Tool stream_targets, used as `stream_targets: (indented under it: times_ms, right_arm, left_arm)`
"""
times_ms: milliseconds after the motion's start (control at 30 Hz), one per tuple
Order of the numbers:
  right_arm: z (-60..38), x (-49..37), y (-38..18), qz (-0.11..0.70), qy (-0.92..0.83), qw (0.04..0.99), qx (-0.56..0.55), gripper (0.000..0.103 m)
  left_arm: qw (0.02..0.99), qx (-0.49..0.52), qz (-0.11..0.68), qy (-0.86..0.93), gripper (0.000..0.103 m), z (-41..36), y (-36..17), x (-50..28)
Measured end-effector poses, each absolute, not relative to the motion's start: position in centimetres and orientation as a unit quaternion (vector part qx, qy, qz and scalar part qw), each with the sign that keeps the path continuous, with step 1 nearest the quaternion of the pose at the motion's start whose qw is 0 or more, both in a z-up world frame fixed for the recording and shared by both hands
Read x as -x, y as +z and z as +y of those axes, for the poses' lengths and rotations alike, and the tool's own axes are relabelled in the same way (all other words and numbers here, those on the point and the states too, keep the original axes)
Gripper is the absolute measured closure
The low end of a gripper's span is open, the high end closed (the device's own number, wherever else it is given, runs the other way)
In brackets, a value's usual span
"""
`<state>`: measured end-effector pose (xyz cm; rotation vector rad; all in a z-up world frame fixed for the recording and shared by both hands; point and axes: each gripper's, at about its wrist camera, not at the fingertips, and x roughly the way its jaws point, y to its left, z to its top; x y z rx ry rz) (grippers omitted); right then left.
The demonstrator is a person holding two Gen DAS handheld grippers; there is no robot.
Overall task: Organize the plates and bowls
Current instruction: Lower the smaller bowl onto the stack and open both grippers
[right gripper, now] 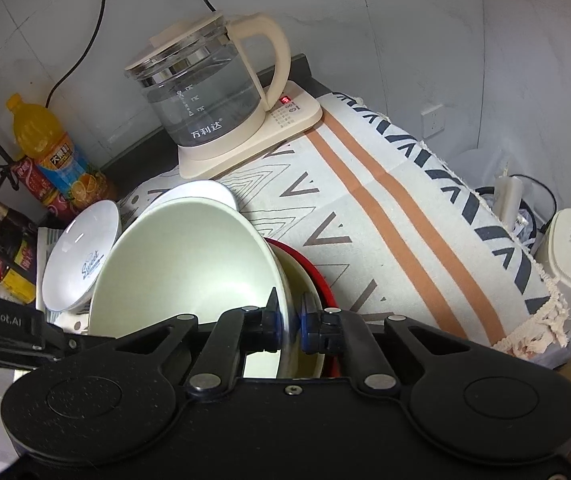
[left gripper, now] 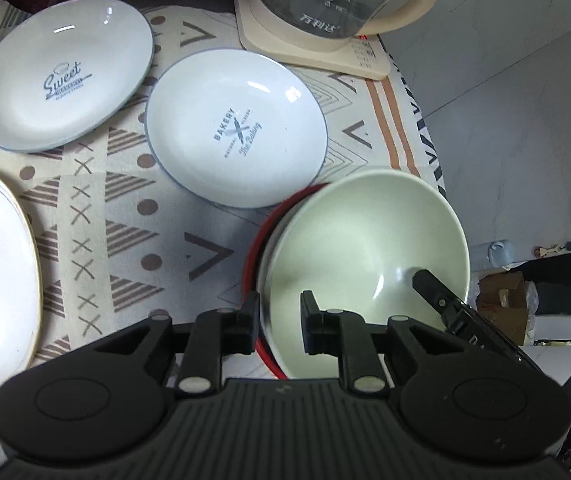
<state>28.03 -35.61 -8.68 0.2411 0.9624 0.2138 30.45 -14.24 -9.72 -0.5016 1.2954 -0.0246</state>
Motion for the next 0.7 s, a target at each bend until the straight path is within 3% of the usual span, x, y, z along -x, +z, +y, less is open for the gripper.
stream_targets:
  times_ms: [700]
  right_arm:
    - [-34.7,-27.5,-7.9,0.469,0.094,0.875,-0.074,0.091]
  left_arm:
    - [0.757,0.242,0.607,-0.005,0.080,-13.5,-12.8,-30.9]
